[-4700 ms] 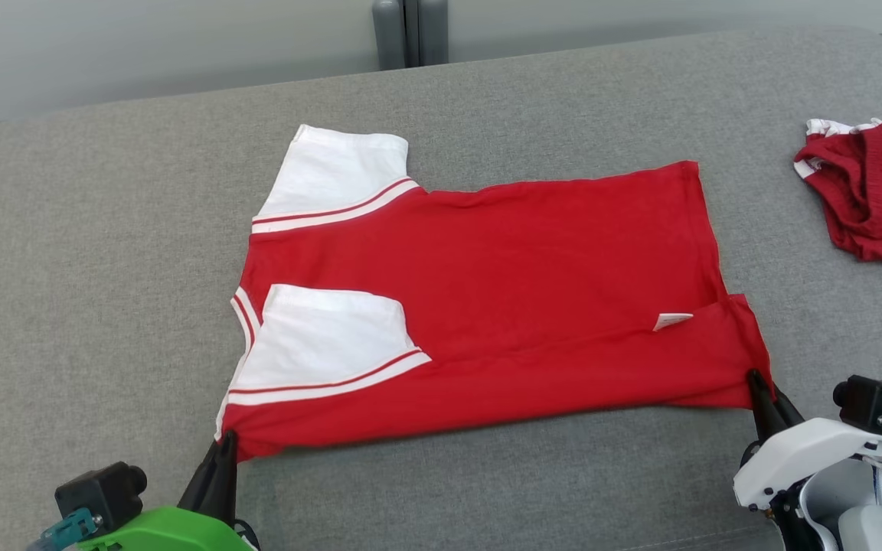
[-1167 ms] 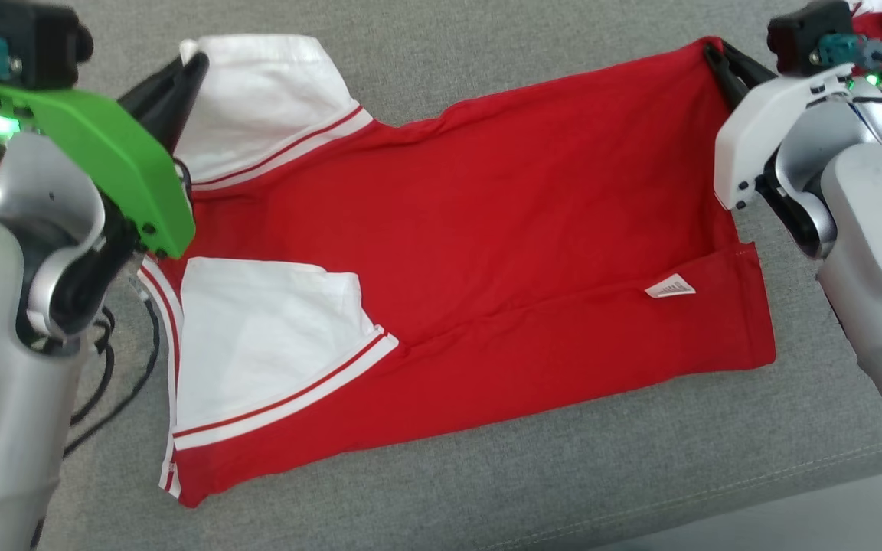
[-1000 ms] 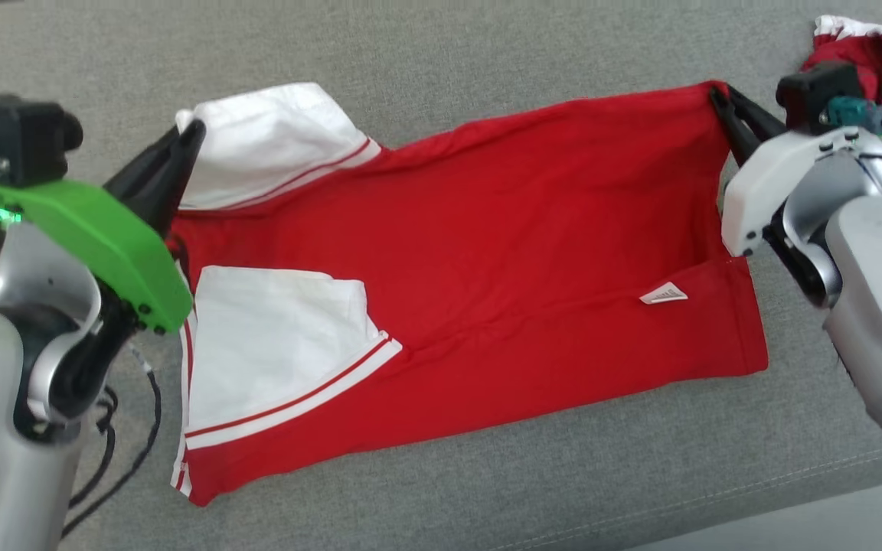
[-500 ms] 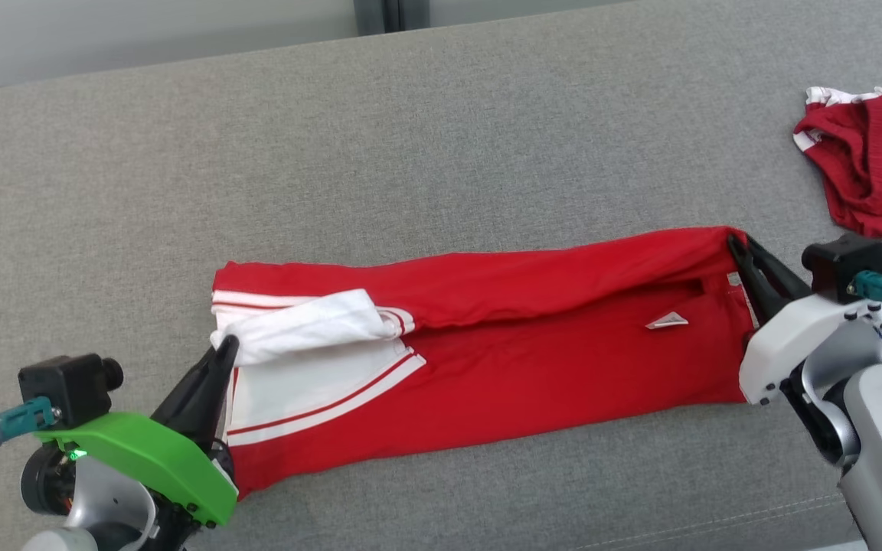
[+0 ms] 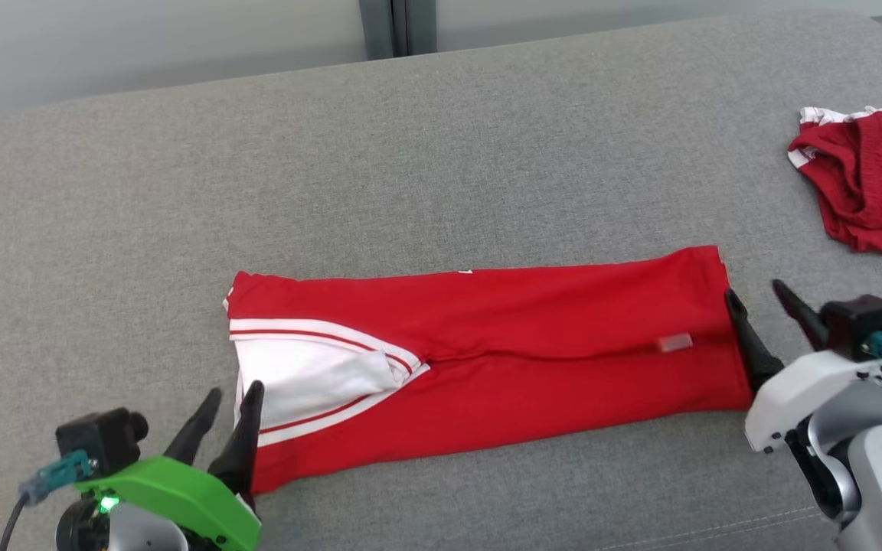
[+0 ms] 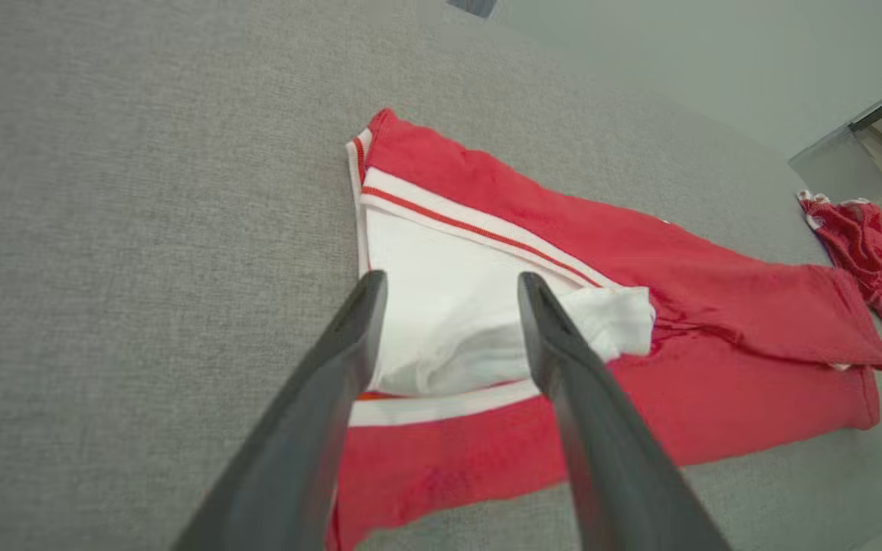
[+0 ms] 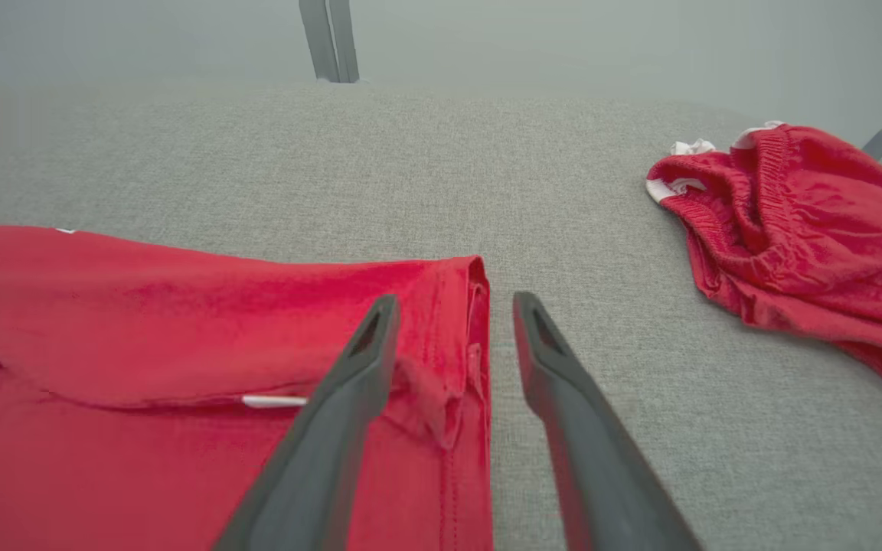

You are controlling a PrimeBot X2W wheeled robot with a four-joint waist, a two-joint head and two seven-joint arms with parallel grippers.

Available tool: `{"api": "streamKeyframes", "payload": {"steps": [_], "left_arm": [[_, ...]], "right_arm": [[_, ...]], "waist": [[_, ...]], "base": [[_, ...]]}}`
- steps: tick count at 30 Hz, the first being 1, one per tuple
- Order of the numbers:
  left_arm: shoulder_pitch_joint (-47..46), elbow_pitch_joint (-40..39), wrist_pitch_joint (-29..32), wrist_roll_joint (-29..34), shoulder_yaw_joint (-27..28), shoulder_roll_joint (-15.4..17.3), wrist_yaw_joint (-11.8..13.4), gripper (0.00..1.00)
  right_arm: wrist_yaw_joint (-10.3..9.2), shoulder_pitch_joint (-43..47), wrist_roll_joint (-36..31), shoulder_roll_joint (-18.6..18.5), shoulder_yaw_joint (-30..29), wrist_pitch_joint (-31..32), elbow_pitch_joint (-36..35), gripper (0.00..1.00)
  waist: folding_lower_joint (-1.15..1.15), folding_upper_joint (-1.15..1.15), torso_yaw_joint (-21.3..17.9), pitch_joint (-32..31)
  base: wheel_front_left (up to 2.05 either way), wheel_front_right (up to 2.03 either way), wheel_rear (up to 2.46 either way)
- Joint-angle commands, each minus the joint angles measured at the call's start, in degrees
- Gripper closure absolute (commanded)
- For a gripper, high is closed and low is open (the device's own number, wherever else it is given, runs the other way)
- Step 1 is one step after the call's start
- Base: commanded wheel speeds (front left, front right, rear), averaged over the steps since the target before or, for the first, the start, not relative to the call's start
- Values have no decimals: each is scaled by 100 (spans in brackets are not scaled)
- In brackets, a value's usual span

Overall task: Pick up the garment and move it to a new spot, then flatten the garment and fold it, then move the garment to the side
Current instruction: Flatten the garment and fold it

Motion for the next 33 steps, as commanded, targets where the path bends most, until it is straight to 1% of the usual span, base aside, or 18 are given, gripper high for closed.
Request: {"api": "streamKeyframes", "payload": {"steps": [1, 3, 5, 7, 10, 14, 17, 20, 24, 28, 33], "left_arm": [[141, 21, -129, 45, 76, -14, 70, 0], [230, 30, -318, 116, 165, -39, 170, 0], [321, 19, -607, 98, 333, -163, 298, 0], [387, 23, -857, 147, 445, -239, 374, 0], [409, 39, -1120, 122, 498, -358, 379, 0], [280, 103, -1375, 274, 436, -422, 385, 0], [157, 138, -1536, 475, 346, -419, 401, 0], [68, 137, -1625, 578, 236, -492, 372, 0], [-6, 183, -1759, 734, 134, -531, 440, 0], [-22, 242, -1844, 848, 50, -558, 455, 0], [-52, 312, -1880, 882, -26, -593, 470, 0]], "right_arm": [[-10, 148, -9, 46, -133, -71, -32, 0], [-10, 291, -23, 146, -340, -135, -121, 0], [-10, 468, -30, 265, -609, -195, -233, 0], [-10, 625, -38, 430, -854, -219, -343, 0], [-10, 754, -39, 608, -1150, -127, -420, 0], [-9, 665, -8, 769, -1275, 171, -432, 0], [-9, 475, -58, 779, -1264, 508, -333, 0], [-9, 264, -109, 683, -1183, 900, -84, 0], [-10, -2, -134, 579, -1143, 1300, 312, 0], [-9, -213, -99, 484, -1130, 1575, 734, 0], [-10, -386, 131, 376, -995, 1827, 1194, 0]], "waist": [[0, 0, 23, -25], [0, 0, 46, -53], [0, 0, 69, -82], [0, 0, 90, -124], [0, 0, 116, -164], [0, 0, 143, -206], [0, 0, 172, -222], [0, 0, 254, -229], [0, 0, 369, -228], [0, 0, 487, -208], [0, 0, 579, -195]], "base": [[0, 0, 0], [0, 0, 0], [0, 0, 0], [0, 0, 0], [0, 0, 0], [0, 0, 0], [0, 0, 0], [0, 0, 0], [0, 0, 0], [0, 0, 0], [0, 0, 0]]}}
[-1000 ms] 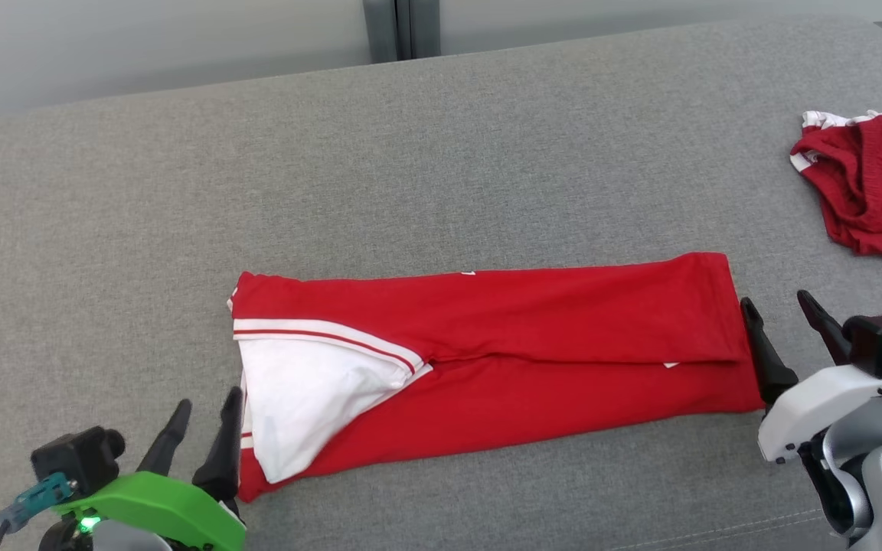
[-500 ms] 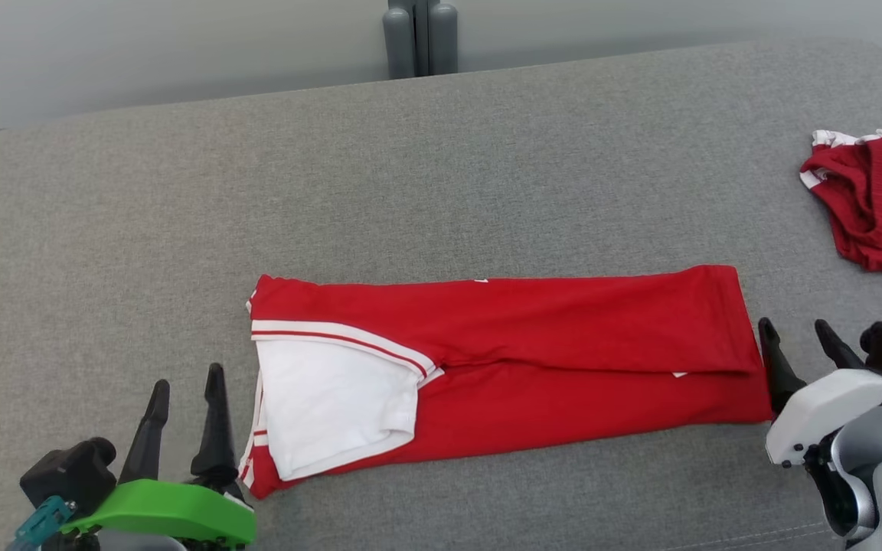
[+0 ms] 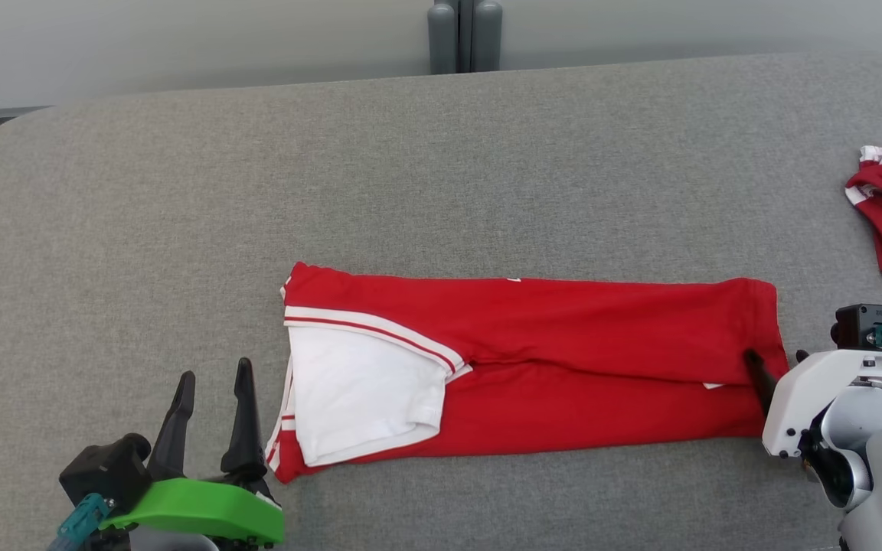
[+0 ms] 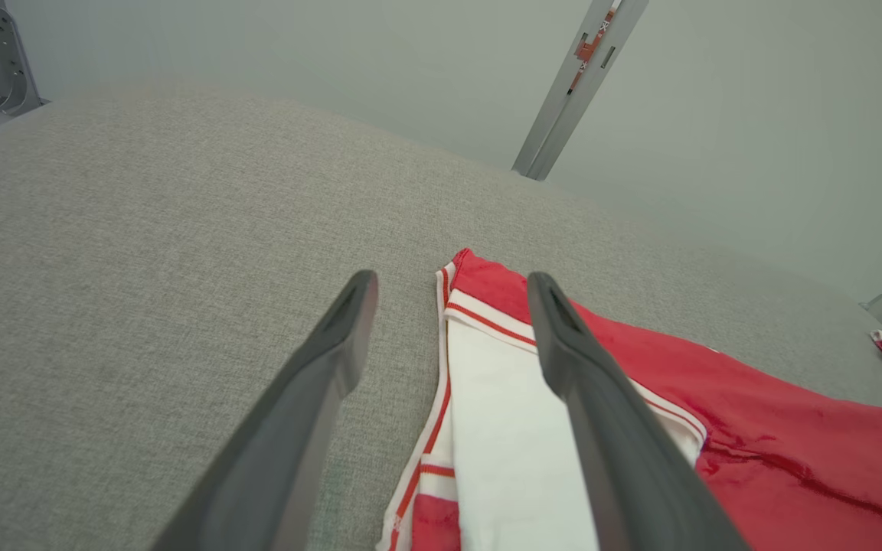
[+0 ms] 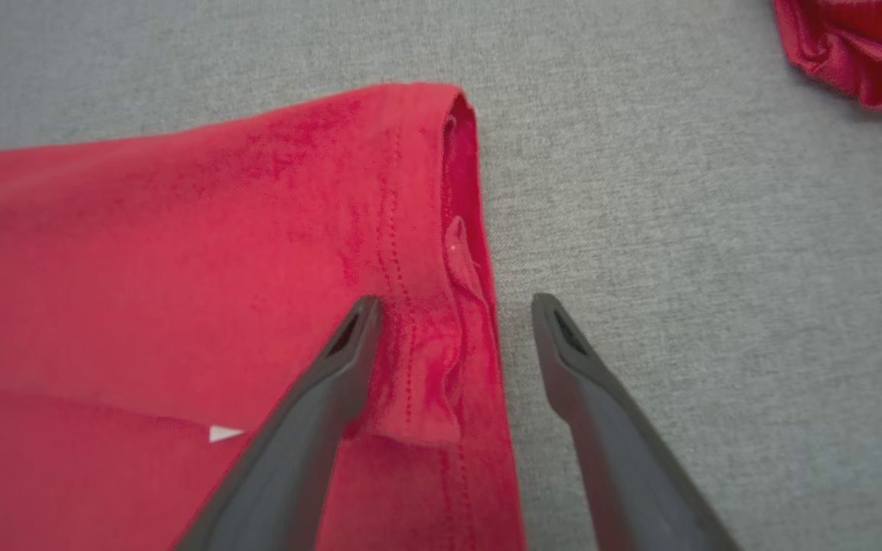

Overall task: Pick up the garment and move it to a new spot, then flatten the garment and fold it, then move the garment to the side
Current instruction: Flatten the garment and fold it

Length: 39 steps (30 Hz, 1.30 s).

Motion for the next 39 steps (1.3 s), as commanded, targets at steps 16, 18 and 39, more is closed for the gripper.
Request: {"api": "streamKeyframes", "payload": {"steps": [16, 18, 39], "left_arm": [[-150, 16, 36, 61, -46, 93, 76, 0], [-138, 2, 46, 64, -41, 107, 99, 0], [-184, 99, 9, 71, -157, 87, 148, 0]], "right_arm": [[-13, -529, 536, -166, 230, -72, 961, 100], [-13, -609, 592, -253, 229, -136, 987, 100], [-8, 6, 1761, -519, 415, 284, -874, 100]], "waist": [[0, 0, -76, -60], [0, 0, -124, -91], [0, 0, -350, -280]], "base": [[0, 0, 0], [0, 0, 0], [0, 0, 0]]}}
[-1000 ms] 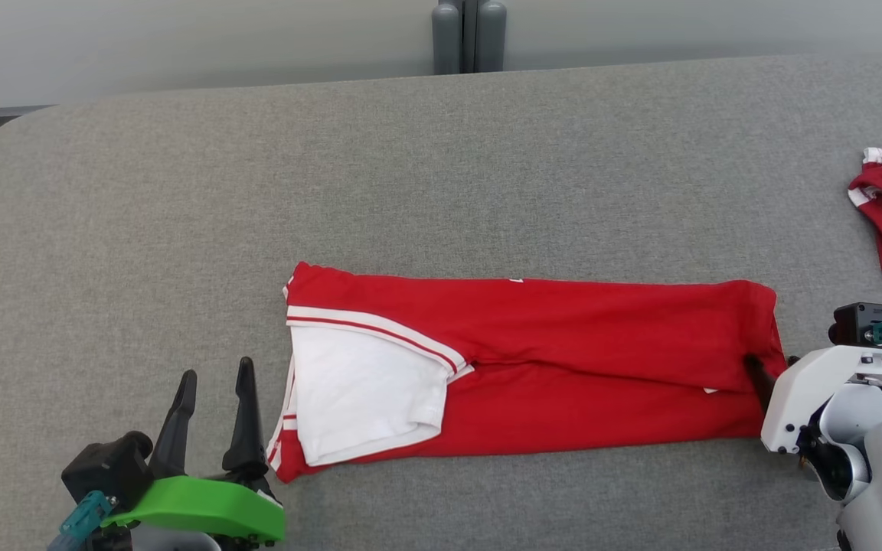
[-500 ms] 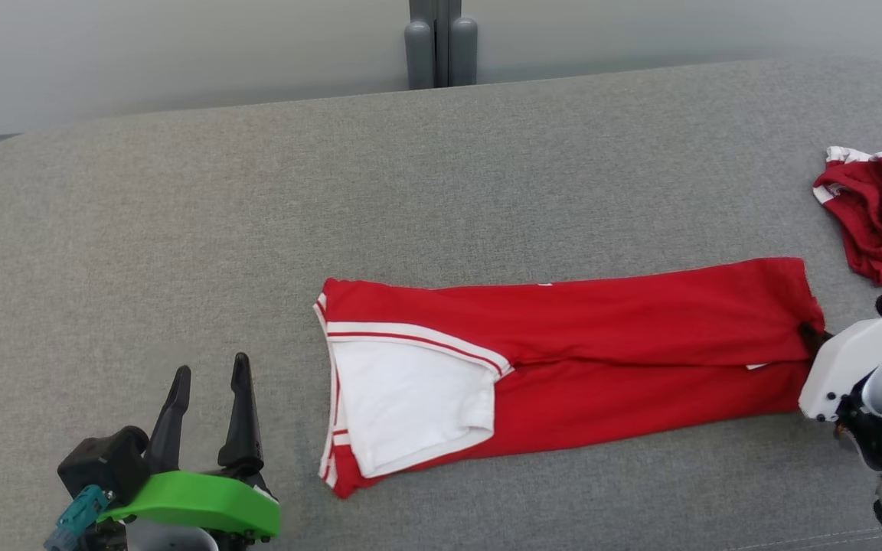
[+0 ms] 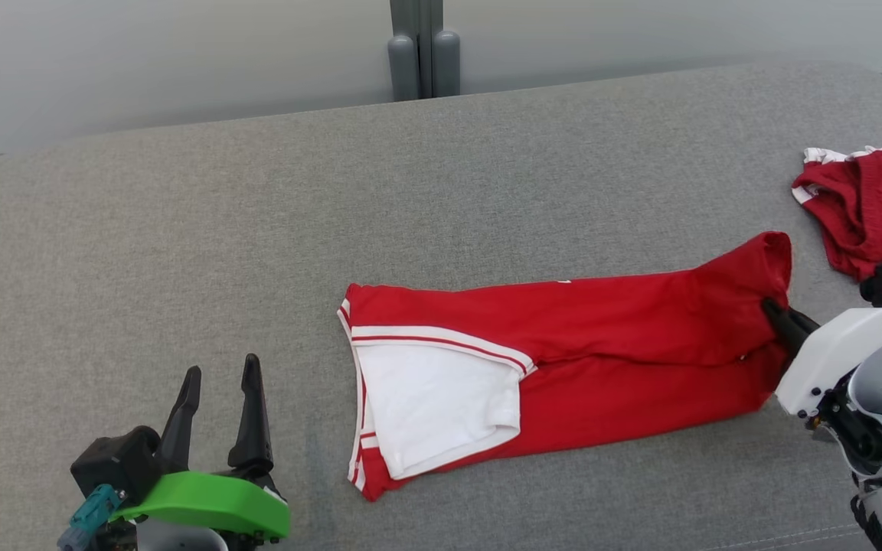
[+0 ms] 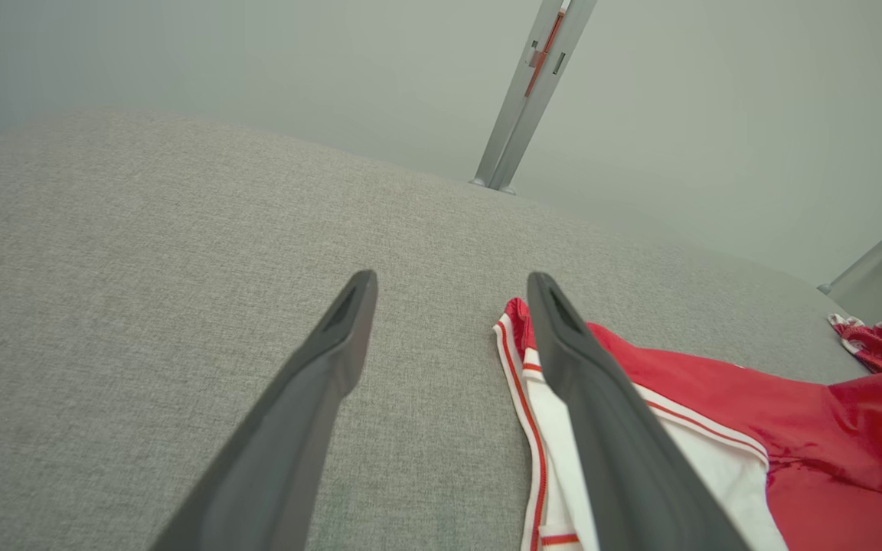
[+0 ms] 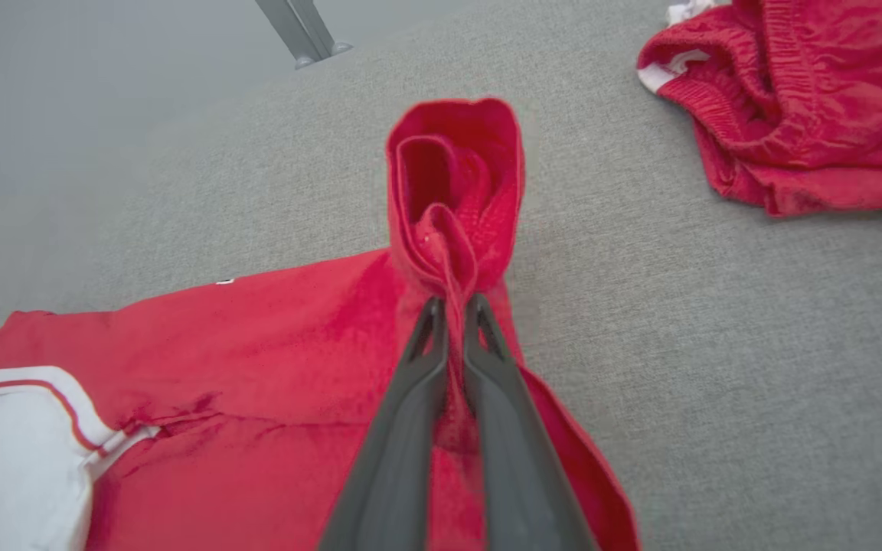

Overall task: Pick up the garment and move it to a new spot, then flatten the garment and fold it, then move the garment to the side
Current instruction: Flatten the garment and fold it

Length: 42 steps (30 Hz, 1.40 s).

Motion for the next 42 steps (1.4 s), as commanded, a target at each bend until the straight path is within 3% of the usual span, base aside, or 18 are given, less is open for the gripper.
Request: {"api": "streamKeyframes", "payload": {"steps": [1, 7, 13, 20, 30, 38, 39, 40, 41, 42], "left_arm": [[-64, 13, 3, 23, -11, 39, 16, 0], [-146, 102, 8, 86, -80, 77, -24, 0], [-277, 317, -34, 202, -183, 143, -58, 0], [-342, 562, -96, 183, -275, 63, -118, 0], [-414, 650, -169, 141, -356, -19, -164, 0], [-473, 708, -232, 96, -372, -54, -154, 0], [-471, 717, -243, 95, -369, -57, -150, 0], [-468, 724, -252, 88, -365, -59, -147, 0], [-466, 731, -254, 81, -364, -63, -144, 0], [-467, 737, -264, 80, -369, -70, -141, 0]], "right_arm": [[-4, 130, 116, 58, 94, 83, -224, 100], [-3, 363, 365, 353, 532, 236, -894, 100], [-2, 293, 581, 876, 922, 126, -909, 100], [-2, -16, 861, 1327, 1323, -249, -317, 100], [-2, -487, 1456, 1388, 2186, -714, 515, 100], [-2, -899, 1797, 1389, 2698, -1031, 1323, 100], [-2, -941, 1826, 1390, 2770, -1062, 1430, 83], [-2, -975, 1852, 1388, 2825, -1100, 1500, 50], [-2, -1028, 1890, 1388, 2889, -1159, 1567, 0], [-2, -1059, 1946, 1389, 2946, -1197, 1607, 0]], "waist": [[0, 0, 40, -19], [0, 0, 266, -131], [0, 0, 598, -239], [0, 0, 1050, -271], [0, 0, 1612, -145], [0, 0, 1746, -85], [0, 0, 1742, -81], [0, 0, 1735, -79], [0, 0, 1721, -76], [0, 0, 1707, -74]], "base": [[0, 0, 0], [0, 0, 0], [0, 0, 0], [0, 0, 0], [0, 0, 0], [0, 0, 0], [0, 0, 0], [0, 0, 0], [0, 0, 0], [0, 0, 0]]}}
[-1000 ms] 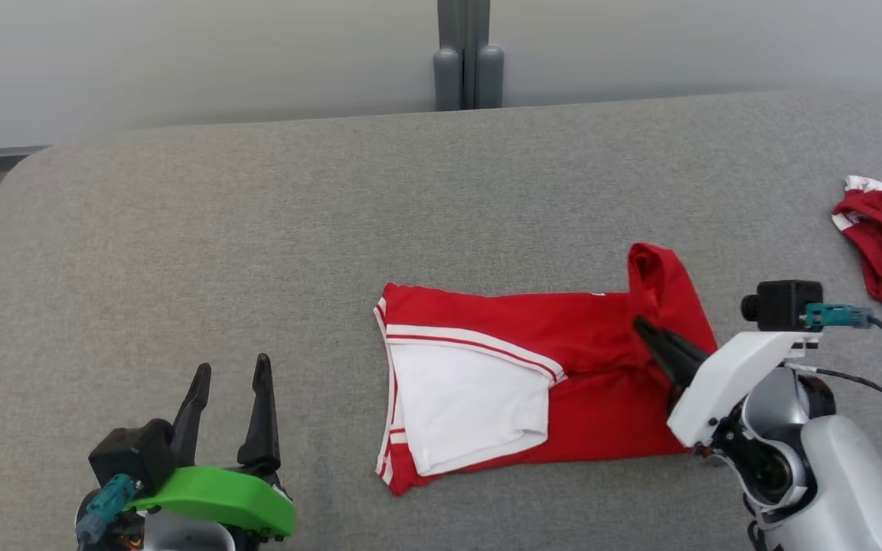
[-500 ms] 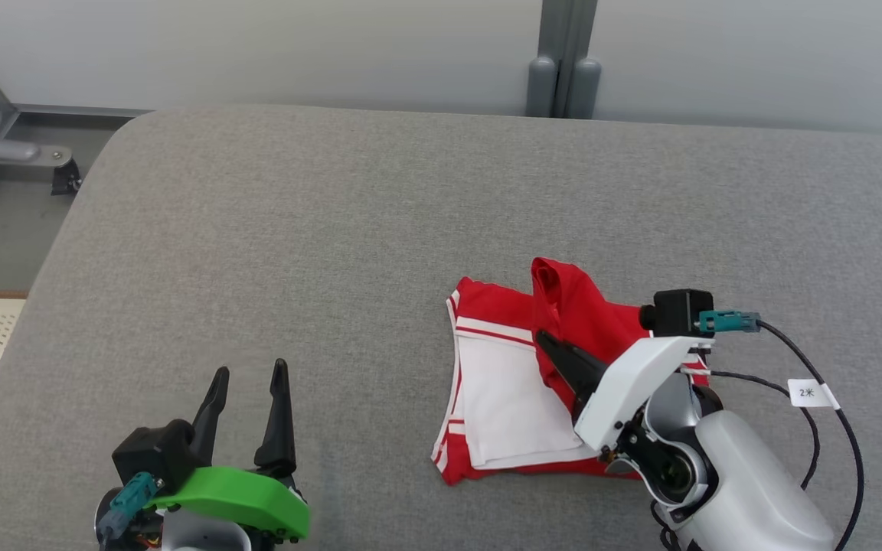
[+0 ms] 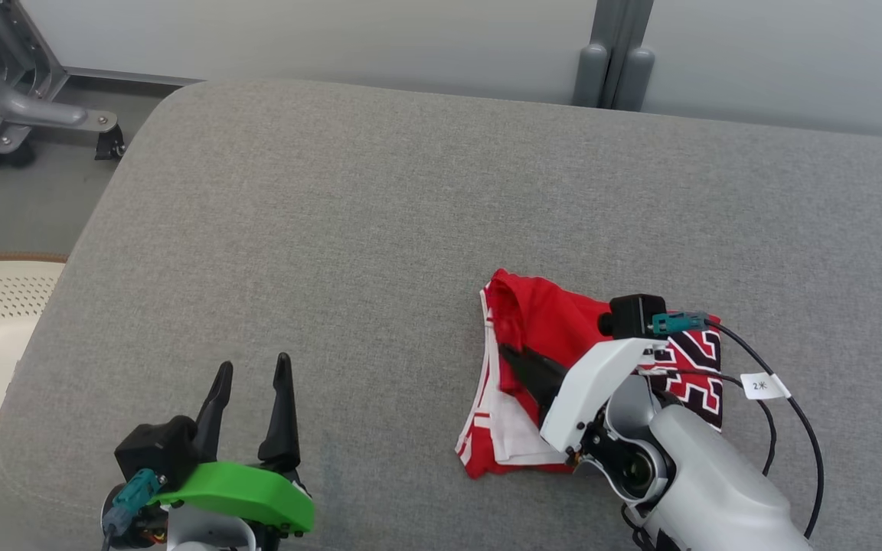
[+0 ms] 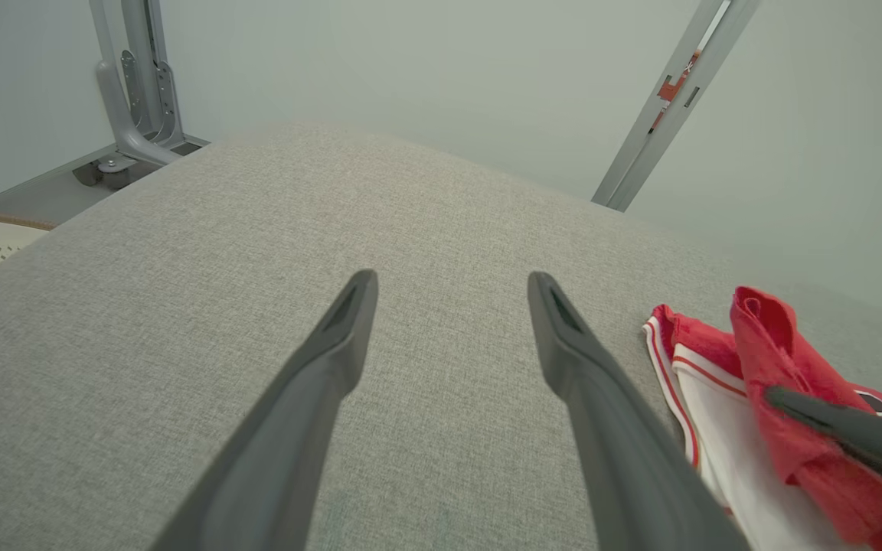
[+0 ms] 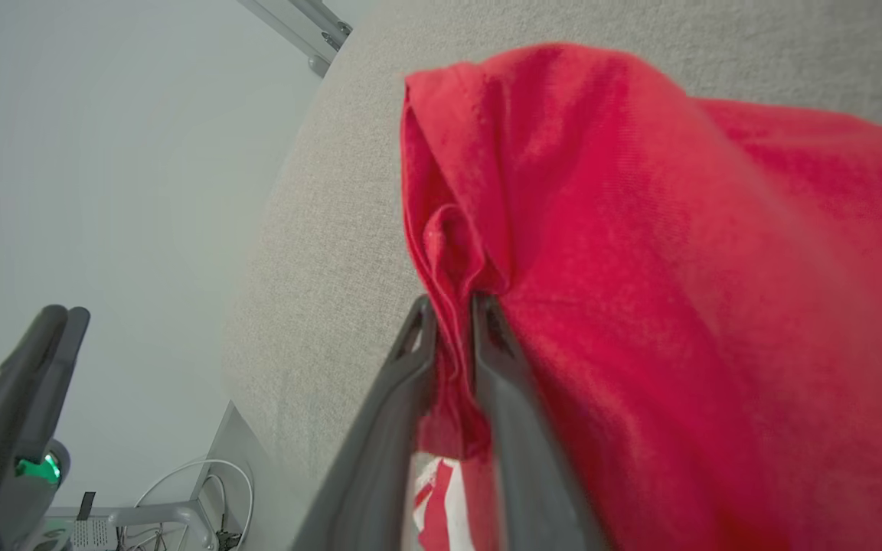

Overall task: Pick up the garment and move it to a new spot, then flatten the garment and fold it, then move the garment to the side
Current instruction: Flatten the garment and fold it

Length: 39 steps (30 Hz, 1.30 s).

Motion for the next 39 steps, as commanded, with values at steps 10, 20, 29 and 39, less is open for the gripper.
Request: {"api": "streamKeyframes", "payload": {"steps": [10, 20, 29, 39], "left_arm": [[-104, 53, -67, -37, -111, -82, -25, 0], [-127, 85, -83, -27, -193, -99, -8, 0], [-193, 91, -88, -52, -212, -73, -7, 0], [-297, 160, -128, -59, -257, -123, -31, 0]], "right_arm": [[0, -371, 45, -46, 139, -628, -128, 0], [0, -60, -1468, -465, -449, -1353, -646, 0], [0, 487, -2361, -266, -136, -1054, -937, 85], [-1, 77, -2617, -82, 125, -975, 237, 100]], "waist": [[0, 0, -296, 19], [0, 0, -504, 15], [0, 0, -474, 100], [0, 0, -58, 206]], "base": [[0, 0, 0], [0, 0, 0], [0, 0, 0], [0, 0, 0]]}}
